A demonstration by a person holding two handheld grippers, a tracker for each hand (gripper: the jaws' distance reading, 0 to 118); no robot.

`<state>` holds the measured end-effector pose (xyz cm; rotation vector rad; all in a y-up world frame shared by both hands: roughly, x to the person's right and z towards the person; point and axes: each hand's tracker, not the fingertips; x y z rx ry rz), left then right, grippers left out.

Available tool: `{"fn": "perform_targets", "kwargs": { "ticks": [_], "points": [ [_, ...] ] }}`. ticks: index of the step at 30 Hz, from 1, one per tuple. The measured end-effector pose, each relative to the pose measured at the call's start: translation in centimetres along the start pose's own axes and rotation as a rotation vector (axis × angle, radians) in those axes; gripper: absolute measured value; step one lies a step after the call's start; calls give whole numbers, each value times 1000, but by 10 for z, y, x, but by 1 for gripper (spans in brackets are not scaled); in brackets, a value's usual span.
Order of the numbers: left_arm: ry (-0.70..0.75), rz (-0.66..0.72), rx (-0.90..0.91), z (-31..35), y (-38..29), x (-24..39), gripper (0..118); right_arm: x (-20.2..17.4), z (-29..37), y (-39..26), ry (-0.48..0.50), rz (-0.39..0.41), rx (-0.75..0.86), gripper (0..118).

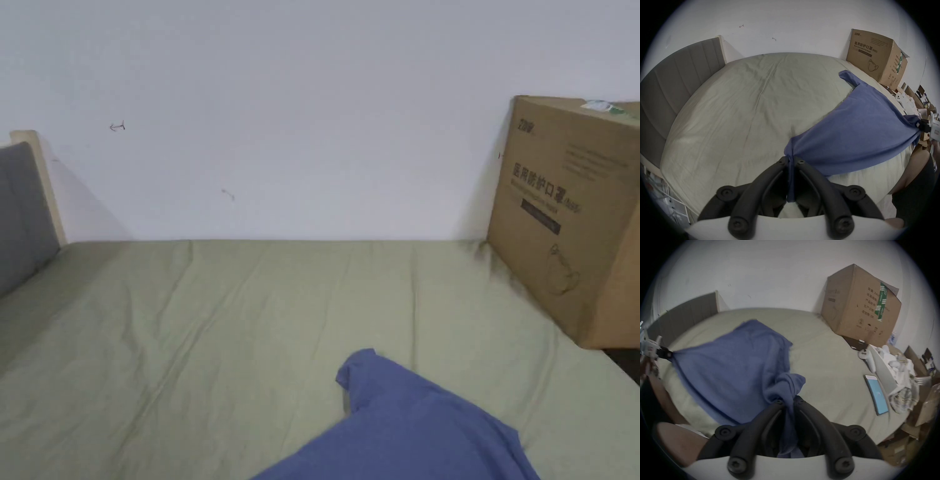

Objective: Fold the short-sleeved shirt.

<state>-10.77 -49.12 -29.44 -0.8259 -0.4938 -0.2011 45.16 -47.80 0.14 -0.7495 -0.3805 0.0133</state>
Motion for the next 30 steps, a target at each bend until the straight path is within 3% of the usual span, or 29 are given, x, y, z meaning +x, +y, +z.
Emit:
{"fn": "perform_targets", "kwargs": {
  "ticks": [1,2,3,4,8,9,10,11,12,13,14,15,17,18,19,21,22,25,26,28,29,30],
  "points": [
    [-2,14,10,5,-3,2,44,-7,2,-1,-71,42,15,35],
    [-7,23,20,9,-5,0,77,-10,8,0,-95,69,53,64],
    [-23,41,29,15,-5,0,94,-8,14,0,-78,58,96,83],
    [-60,69,53,30,-5,-1,100,-11,28,6,-73,22,138,88],
    [-70,121,285,102,-12,11,101,-40,90,26,-52,-38,359,88],
    [-40,124,323,117,-17,15,99,-48,101,29,-40,-44,390,88],
    [10,129,375,134,-25,17,90,-59,113,32,-31,-47,416,87],
    [29,141,409,147,-33,20,90,-69,122,35,-2,-52,423,87],
    [40,154,425,157,-40,22,84,-76,127,38,63,-49,420,87],
    [25,161,422,165,-48,26,68,-85,131,40,109,-38,429,86],
    [37,170,419,168,-54,31,21,-93,134,42,120,-21,429,77],
    [77,185,415,169,-60,34,0,-102,137,45,129,1,436,58],
    [25,205,391,167,-68,33,0,-119,141,49,125,20,429,0],
    [-7,200,366,162,-68,35,0,-122,143,50,150,4,439,0],
    [9,195,365,155,-68,34,0,-126,143,53,238,11,426,0],
    [25,171,323,136,-62,27,0,-139,144,56,194,64,438,0],
    [28,175,325,126,-56,22,0,-142,144,59,224,77,430,0],
    [41,207,282,87,-32,-9,0,-140,141,62,270,38,418,0],
    [54,222,271,73,-23,-18,21,-140,140,63,272,35,414,0],
    [62,213,211,43,-9,-32,102,-140,139,64,281,26,406,0],
    [52,215,144,25,-3,-38,118,-140,139,64,298,15,396,0],
    [43,216,80,12,-2,-41,112,-140,139,64,300,10,393,0]
  ]
}}
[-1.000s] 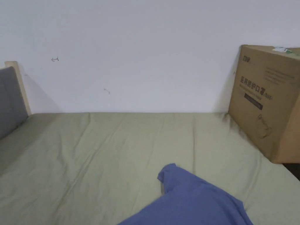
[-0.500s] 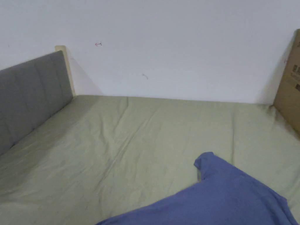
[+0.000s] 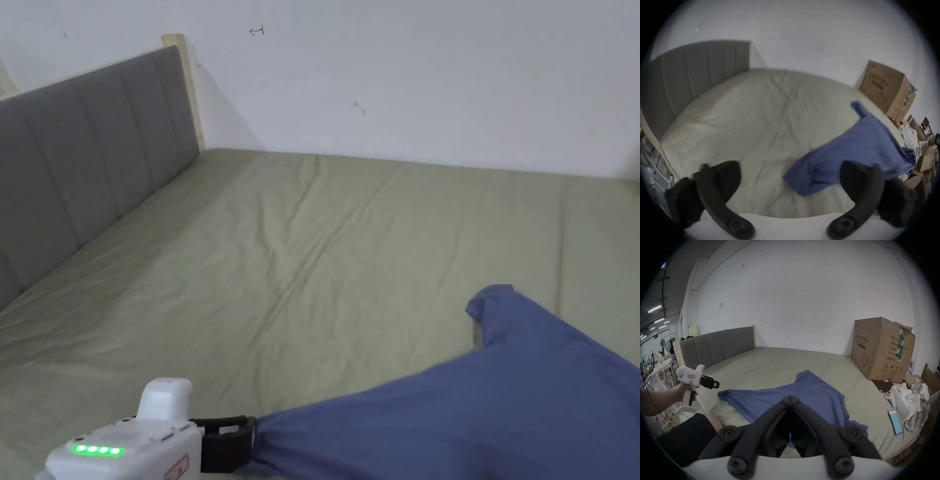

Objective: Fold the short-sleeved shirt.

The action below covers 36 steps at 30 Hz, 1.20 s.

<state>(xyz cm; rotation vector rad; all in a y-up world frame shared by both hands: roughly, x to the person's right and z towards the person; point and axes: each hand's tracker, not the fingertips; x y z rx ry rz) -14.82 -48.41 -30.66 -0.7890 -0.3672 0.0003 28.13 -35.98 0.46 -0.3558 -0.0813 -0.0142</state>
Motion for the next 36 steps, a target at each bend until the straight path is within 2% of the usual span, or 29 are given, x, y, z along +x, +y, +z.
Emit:
{"fn": "perform_targets", "kwargs": {
  "ticks": [1,3,4,5,6,7,11,14,16,18,19,23,24,25,26,27,29,31,33,36],
  "points": [
    [-44,-6,5,-10,0,-1,107,-1,0,1,1,-3,-3,0],
    [-24,-7,-48,-27,0,0,105,-2,0,1,5,-4,-12,0],
    [-38,-23,-92,-31,-6,4,91,-3,0,1,3,-3,-15,0],
    [-70,-36,-124,-34,-11,6,44,-2,0,1,5,-6,-20,0],
    [-70,-52,-123,-34,-14,10,9,-2,-1,1,4,-13,-24,0],
    [-66,-87,-111,-34,-18,17,5,-1,-1,1,2,-18,-28,0],
    [-109,-235,-97,-25,-35,45,4,8,-6,-2,-6,-27,-49,0],
    [-110,-220,-38,-12,-36,48,4,22,-14,-3,-4,-33,-72,0],
    [-123,-128,18,-2,-31,42,4,40,-30,-3,-25,-13,-111,0],
    [-127,-111,56,6,-27,41,4,72,-56,-7,-71,47,-151,0],
    [-121,-126,76,10,-26,42,4,91,-76,-3,-99,49,-189,0],
    [-106,-159,113,22,-16,52,4,171,-182,14,-163,-29,-355,1],
    [-112,-155,118,23,-10,57,4,189,-213,16,-157,-38,-382,12],
    [-115,-151,118,23,-8,59,4,205,-243,19,-140,-29,-393,36],
    [-115,-146,118,23,-7,62,4,220,-269,17,-136,-55,-427,72],
    [-119,-140,115,23,-7,64,4,233,-296,15,-154,-93,-495,79],
    [-126,-142,106,20,-2,67,4,255,-340,10,-168,-135,-597,79],
    [-117,-163,101,22,-4,72,4,261,-368,-12,-147,-94,-590,79],
    [-119,-173,93,20,-3,69,4,256,-382,-24,-139,1,-618,79],
    [-135,-172,78,20,-3,65,4,247,-392,-37,-57,8,-679,75]
  ]
}}
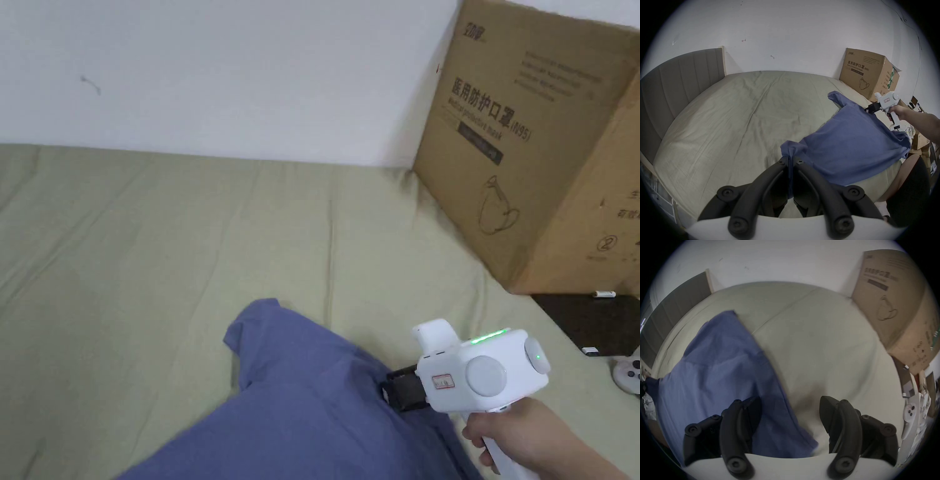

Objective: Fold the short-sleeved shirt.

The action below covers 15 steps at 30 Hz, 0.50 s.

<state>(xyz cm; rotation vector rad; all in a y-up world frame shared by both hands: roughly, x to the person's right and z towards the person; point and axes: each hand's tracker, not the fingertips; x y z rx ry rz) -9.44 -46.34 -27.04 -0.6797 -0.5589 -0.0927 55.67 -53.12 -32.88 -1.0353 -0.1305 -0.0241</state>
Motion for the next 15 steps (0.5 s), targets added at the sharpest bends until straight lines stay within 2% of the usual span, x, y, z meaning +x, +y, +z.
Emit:
{"fn": "perform_targets", "kwargs": {
  "ticks": [1,3,4,6,8,9,13,15],
  "points": [
    [-4,-4,-3,0,0,0,4,-8,4,-1,11,3,-8,64],
    [0,-31,-9,1,-1,1,4,-9,12,-6,55,-11,9,6],
    [5,-37,-10,-1,1,1,4,-9,15,-6,73,-8,6,0],
    [4,-40,-8,2,3,2,4,-22,40,-11,-15,34,23,0],
    [6,-40,12,8,6,1,4,-24,61,-16,-13,38,74,0],
    [8,-39,28,13,9,-2,4,-27,84,-18,-38,24,140,0],
    [7,-43,107,48,40,-3,4,-14,176,-27,-13,-43,338,0],
    [-14,-60,165,70,60,-1,4,-13,231,-31,-59,-11,418,0]
  ]
}}
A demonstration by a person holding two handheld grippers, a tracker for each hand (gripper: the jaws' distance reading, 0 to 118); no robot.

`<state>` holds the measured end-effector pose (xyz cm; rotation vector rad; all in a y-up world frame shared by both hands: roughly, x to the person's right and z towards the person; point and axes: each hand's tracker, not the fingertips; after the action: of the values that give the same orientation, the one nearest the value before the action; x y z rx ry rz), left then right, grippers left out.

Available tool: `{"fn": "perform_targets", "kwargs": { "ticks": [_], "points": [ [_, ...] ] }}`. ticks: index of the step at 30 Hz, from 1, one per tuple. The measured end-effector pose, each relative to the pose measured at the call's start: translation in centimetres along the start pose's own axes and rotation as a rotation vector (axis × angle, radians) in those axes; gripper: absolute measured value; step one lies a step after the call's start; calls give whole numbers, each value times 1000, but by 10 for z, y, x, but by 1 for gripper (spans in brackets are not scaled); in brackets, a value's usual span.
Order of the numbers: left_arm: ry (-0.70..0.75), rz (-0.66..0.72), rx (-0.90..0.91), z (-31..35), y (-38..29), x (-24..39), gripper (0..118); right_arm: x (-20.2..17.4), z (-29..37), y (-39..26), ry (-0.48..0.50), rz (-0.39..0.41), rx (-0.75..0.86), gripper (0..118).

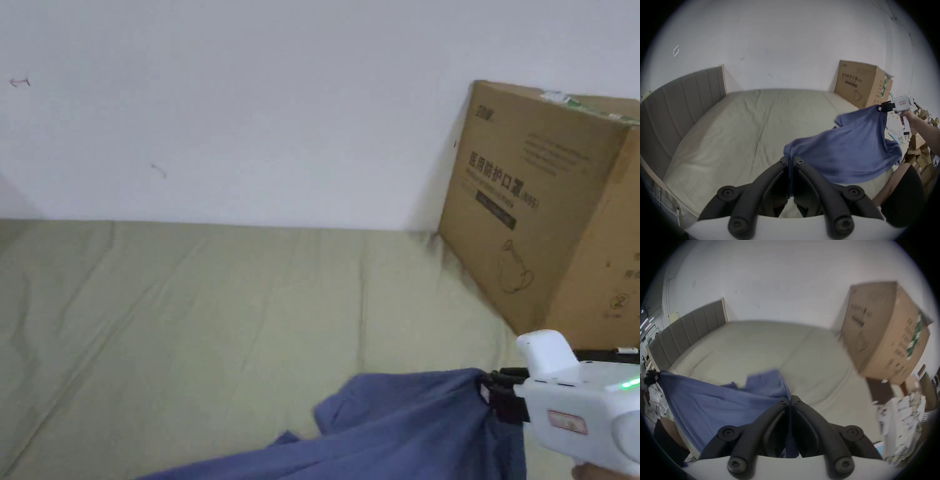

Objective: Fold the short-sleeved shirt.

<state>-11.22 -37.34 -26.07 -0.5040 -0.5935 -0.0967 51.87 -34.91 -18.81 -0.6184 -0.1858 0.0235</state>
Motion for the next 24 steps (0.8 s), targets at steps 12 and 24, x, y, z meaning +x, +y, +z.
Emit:
{"fn": "perform_targets", "kwargs": {
  "ticks": [12,24],
  "points": [
    [-18,31,359,96,186,-7,3,32,272,102,-109,-25,430,0],
    [93,-50,398,12,353,-23,3,53,214,254,-224,2,572,0]
  ]
}}
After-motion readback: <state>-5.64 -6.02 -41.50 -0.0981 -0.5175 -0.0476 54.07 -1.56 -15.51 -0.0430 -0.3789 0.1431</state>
